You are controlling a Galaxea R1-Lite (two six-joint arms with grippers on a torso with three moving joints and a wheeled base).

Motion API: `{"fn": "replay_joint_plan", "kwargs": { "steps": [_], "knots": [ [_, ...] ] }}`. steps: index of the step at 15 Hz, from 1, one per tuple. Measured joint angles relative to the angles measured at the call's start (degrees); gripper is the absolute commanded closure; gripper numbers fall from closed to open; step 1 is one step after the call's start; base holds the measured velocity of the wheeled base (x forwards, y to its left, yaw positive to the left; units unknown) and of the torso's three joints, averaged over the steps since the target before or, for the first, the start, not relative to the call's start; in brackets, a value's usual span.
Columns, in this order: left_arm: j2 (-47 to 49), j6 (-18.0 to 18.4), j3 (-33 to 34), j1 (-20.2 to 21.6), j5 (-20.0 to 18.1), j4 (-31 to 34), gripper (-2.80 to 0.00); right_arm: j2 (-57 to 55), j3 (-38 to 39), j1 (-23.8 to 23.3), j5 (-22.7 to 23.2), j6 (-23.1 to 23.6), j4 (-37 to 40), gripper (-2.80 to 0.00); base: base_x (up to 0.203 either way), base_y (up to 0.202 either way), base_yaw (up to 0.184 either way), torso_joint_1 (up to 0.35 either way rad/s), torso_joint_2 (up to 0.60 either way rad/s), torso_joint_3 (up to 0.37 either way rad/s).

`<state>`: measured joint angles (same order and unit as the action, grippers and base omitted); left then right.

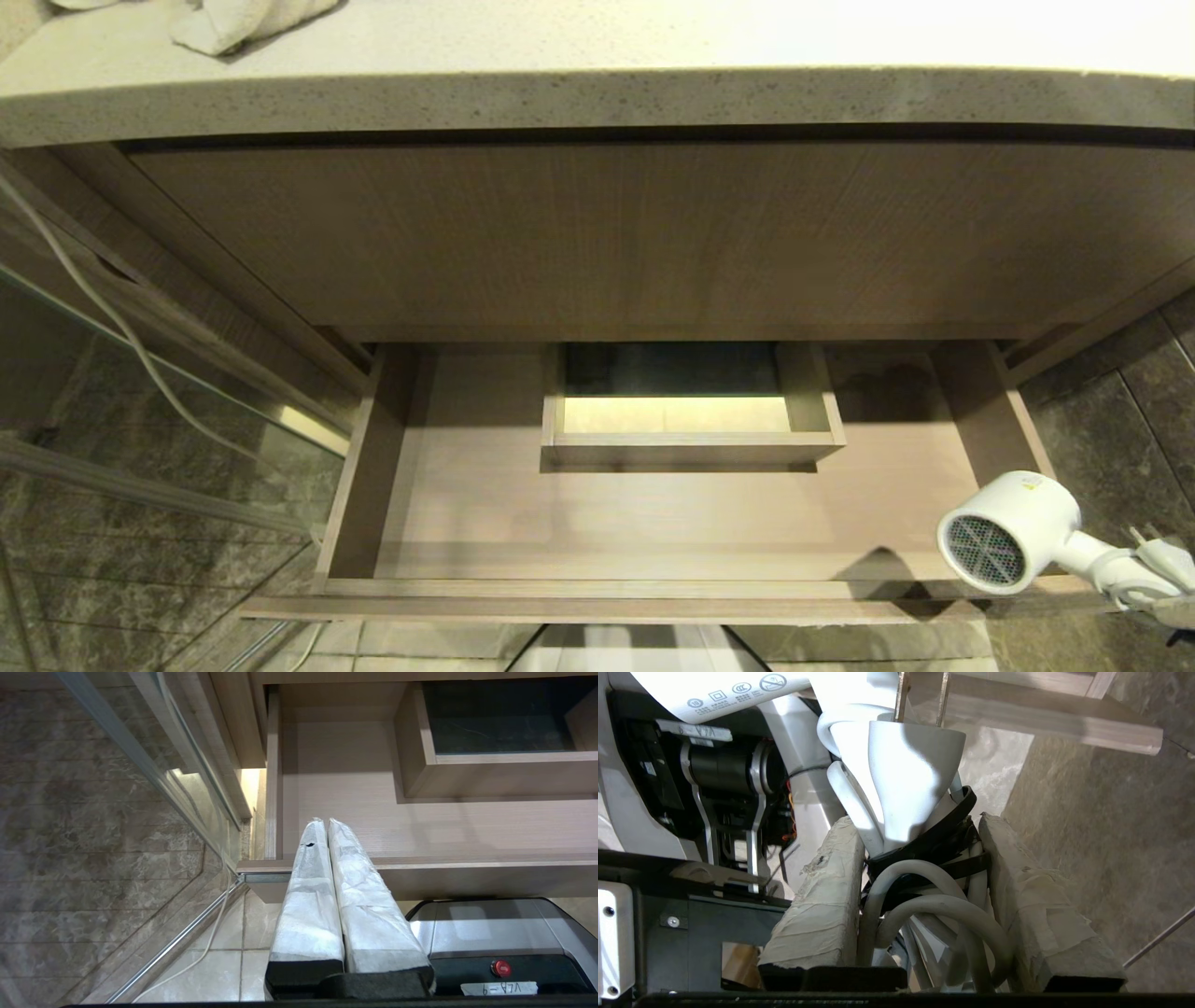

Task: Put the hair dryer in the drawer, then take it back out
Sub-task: Put it into the drawer

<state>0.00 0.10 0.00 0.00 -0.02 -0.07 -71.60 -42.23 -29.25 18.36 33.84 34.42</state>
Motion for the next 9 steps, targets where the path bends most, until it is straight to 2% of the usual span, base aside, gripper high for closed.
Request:
{"fn": "replay_joint_plan", "kwargs": {
  "steps": [5,9],
  "knots": [
    [0.0,0.0,0.0,0.0,0.0,0.0,0.0,-10.9,-5.7,0.0,-2.6,-0.5,0.2,0.0,0.0,0.0,0.0,0.0,0.0,0.0],
    [0.0,0.0,0.0,0.0,0.0,0.0,0.0,-23.9,-17.8,0.2,-2.6,-0.9,-0.5,0.0,0.0,0.0,0.0,0.0,0.0,0.0]
  ]
}}
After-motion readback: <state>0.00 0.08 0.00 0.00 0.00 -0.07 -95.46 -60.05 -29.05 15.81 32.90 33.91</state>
